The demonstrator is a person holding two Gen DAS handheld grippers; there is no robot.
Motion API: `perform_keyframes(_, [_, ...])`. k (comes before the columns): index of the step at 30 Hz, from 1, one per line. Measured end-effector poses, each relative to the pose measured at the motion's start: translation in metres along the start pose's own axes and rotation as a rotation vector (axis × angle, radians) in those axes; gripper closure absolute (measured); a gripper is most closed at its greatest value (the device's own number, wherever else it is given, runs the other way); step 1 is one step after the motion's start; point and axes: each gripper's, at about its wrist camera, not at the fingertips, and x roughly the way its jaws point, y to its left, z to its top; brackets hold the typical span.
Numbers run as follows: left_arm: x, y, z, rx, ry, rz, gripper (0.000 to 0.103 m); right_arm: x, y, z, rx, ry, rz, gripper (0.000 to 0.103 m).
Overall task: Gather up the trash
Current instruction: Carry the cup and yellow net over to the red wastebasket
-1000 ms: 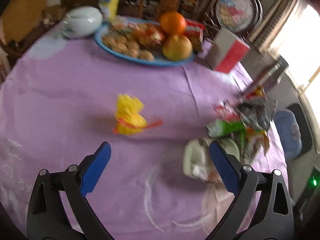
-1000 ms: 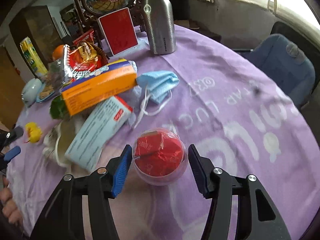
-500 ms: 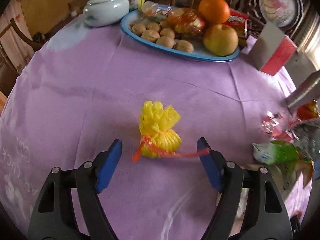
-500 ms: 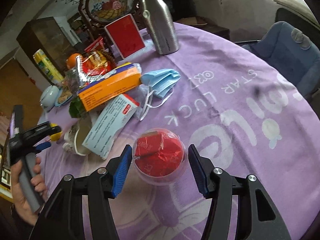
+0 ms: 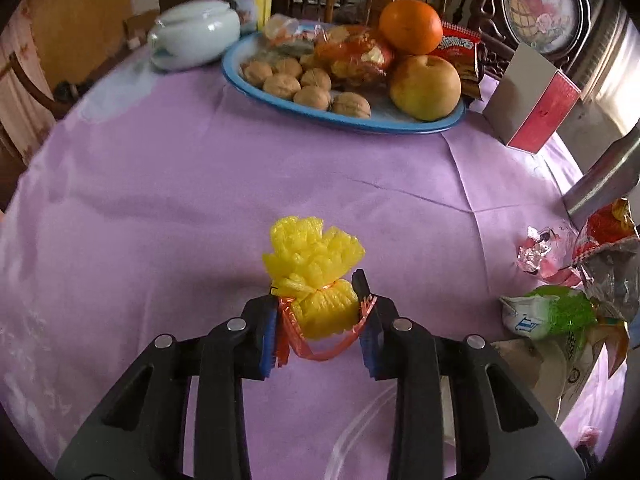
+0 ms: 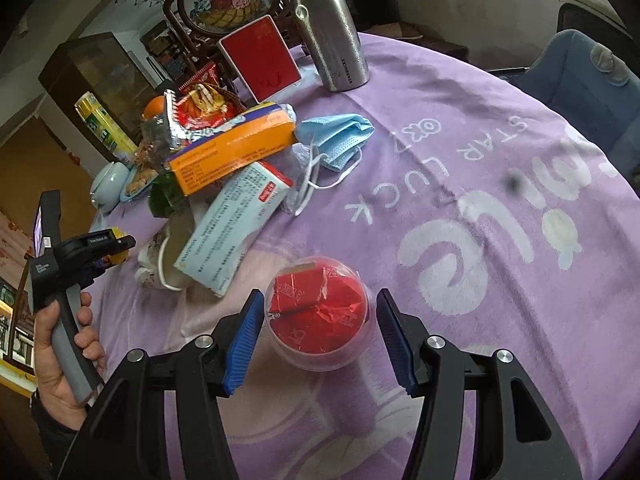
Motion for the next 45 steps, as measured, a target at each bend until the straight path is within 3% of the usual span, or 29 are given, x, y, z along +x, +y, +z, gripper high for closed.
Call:
perform_keyframes(5, [-0.043, -0.020, -0.005, 0.020, -0.088, -0.045, 0.069, -0.030, 0.001, -0.016, -0.013, -0.044, 0.009, 0.046])
perform_keyframes(10, [-0.103, -0.070, -0.031, 0.156, -0.196, -0.129, 0.069, -0.074, -0.012, -0.036, -0.008, -0.113, 0.005, 0.046])
perform_keyframes(15, [-0.153, -0.112, -0.071, 0.292, -0.255, -0.237, 0.069, -0.112, -0.032, -0.058, -0.012, -0.158, -0.014, 0.046])
perform_keyframes(19, [-0.182, -0.145, -0.117, 0.432, -0.255, -0.330, 0.069, -0.135, -0.044, -0.076, -0.027, -0.206, -0.064, 0.046])
perform_keyframes(26, [-0.197, -0.179, -0.191, 0.641, -0.157, -0.492, 0.069, -0.159, -0.076, -0.112, 0.036, -0.299, -0.116, 0.046])
perform_keyframes(33, [-0.187, -0.197, -0.228, 0.705, -0.118, -0.473, 0.069, -0.176, -0.097, -0.139, 0.033, -0.373, -0.228, 0.046])
perform_keyframes(45, [-0.195, -0.245, -0.291, 0.854, -0.119, -0.470, 0.069, -0.204, -0.168, -0.187, 0.164, -0.395, -0.263, 0.046])
